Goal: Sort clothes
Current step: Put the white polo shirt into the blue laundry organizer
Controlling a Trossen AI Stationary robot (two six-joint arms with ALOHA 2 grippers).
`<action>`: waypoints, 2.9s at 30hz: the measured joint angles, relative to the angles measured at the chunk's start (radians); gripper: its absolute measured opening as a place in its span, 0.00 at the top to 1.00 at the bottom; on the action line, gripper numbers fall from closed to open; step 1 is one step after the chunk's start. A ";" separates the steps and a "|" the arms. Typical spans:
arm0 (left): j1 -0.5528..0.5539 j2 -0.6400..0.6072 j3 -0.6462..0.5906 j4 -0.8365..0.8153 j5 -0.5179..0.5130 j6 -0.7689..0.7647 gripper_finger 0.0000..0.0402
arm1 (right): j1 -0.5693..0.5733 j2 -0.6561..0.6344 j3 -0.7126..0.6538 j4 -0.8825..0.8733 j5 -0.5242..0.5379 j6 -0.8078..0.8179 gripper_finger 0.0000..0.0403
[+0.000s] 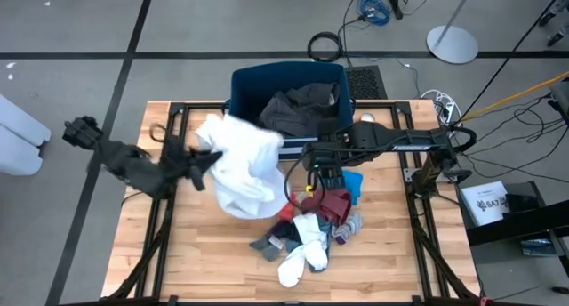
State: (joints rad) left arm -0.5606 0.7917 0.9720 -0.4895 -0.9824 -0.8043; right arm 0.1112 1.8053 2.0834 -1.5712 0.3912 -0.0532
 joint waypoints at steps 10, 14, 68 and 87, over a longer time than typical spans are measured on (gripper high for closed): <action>0.000 -0.139 0.001 0.582 0.147 0.574 0.91 | 0.001 -0.105 0.000 0.000 -0.002 0.136 0.35; 0.000 -0.153 0.001 0.790 0.152 0.747 0.91 | 0.001 -0.145 0.000 -0.001 -0.001 0.171 0.35; 1.173 0.999 1.272 0.202 1.098 0.215 0.91 | 0.052 -0.180 0.000 0.000 0.000 0.201 0.35; 1.188 1.054 1.229 -0.748 1.113 0.920 0.92 | 0.067 -0.215 0.000 0.000 0.005 0.213 0.35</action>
State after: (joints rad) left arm 0.6278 1.8462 2.2005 -1.2380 0.1307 0.1160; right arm 0.1784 1.5902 2.0834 -1.5711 0.3961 0.1599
